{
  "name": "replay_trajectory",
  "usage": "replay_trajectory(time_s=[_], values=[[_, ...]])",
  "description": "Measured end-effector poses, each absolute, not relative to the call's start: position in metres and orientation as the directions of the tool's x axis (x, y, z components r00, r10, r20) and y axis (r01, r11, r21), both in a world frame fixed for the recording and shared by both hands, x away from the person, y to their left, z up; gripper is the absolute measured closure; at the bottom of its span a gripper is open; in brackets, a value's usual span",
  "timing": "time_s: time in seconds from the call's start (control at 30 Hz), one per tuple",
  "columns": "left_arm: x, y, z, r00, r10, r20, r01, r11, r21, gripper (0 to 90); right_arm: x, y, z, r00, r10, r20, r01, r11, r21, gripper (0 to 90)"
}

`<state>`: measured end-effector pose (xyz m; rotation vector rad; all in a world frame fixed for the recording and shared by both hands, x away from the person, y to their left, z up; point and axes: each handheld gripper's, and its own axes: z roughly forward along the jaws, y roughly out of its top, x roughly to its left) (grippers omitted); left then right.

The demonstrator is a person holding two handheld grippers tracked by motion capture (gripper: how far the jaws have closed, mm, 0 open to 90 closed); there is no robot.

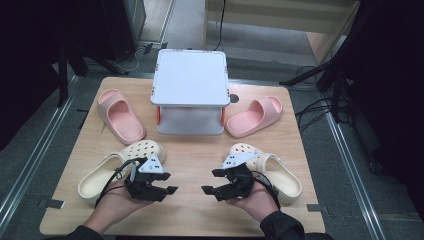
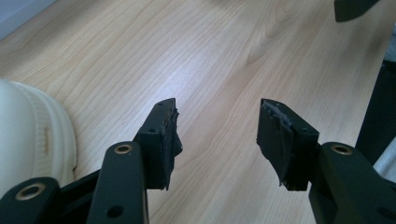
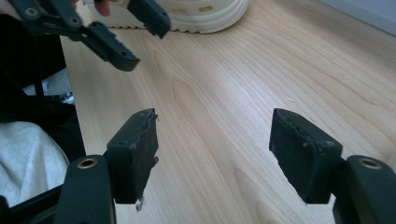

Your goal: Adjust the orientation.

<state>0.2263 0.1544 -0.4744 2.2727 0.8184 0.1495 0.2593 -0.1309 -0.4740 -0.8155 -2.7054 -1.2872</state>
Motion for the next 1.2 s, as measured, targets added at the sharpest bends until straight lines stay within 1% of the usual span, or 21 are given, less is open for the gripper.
replay_trajectory(time_s=[0.13,0.2,0.27,0.33,0.37,0.4,0.47,0.5,0.6,0.7,1.03,1.2], values=[[0.227,0.158,-0.472,0.784,0.607,-0.131,0.523,-0.532,0.666,46.4,0.258,-0.13,-0.474,-0.865,0.438,0.246,0.47,0.531,0.706,33.0],[0.227,0.161,-0.472,0.782,0.608,-0.137,0.532,-0.538,0.654,47.2,0.258,-0.127,-0.475,-0.873,0.429,0.233,0.454,0.537,0.711,35.0],[0.227,0.163,-0.471,0.789,0.602,-0.12,0.525,-0.56,0.641,53.7,0.258,-0.126,-0.475,-0.875,0.416,0.248,0.455,0.534,0.712,40.4],[0.227,0.163,-0.471,0.782,0.61,-0.129,0.535,-0.55,0.641,54.6,0.259,-0.125,-0.474,-0.879,0.411,0.241,0.448,0.537,0.715,41.9],[0.227,0.165,-0.47,0.784,0.606,-0.13,0.533,-0.552,0.641,55.4,0.257,-0.124,-0.474,-0.883,0.414,0.22,0.434,0.544,0.719,43.2],[0.228,0.167,-0.469,0.786,0.605,-0.129,0.53,-0.551,0.644,55.7,0.255,-0.123,-0.473,-0.902,0.396,0.172,0.388,0.568,0.726,45.3],[0.228,0.168,-0.468,0.786,0.604,-0.133,0.53,-0.548,0.648,55.7,0.254,-0.123,-0.472,-0.906,0.392,0.158,0.376,0.575,0.727,45.2],[0.228,0.168,-0.468,0.793,0.593,-0.139,0.528,-0.554,0.644,55.4,0.253,-0.122,-0.472,-0.904,0.398,0.158,0.381,0.58,0.72,44.9],[0.229,0.168,-0.469,0.797,0.593,-0.116,0.52,-0.575,0.632,52.5,0.255,-0.121,-0.474,-0.895,0.417,0.158,0.398,0.586,0.706,44.0],[0.231,0.169,-0.47,0.794,0.596,-0.125,0.526,-0.569,0.632,50.5,0.257,-0.122,-0.476,-0.886,0.432,0.169,0.419,0.589,0.691,43.9],[0.235,0.17,-0.466,0.792,0.597,-0.132,0.529,-0.561,0.637,50.8,0.258,-0.124,-0.477,-0.882,0.436,0.18,0.428,0.578,0.694,43.8],[0.24,0.171,-0.464,0.786,0.602,-0.142,0.54,-0.556,0.632,50.8,0.255,-0.128,-0.477,-0.89,0.426,0.165,0.408,0.581,0.704,44.0]])
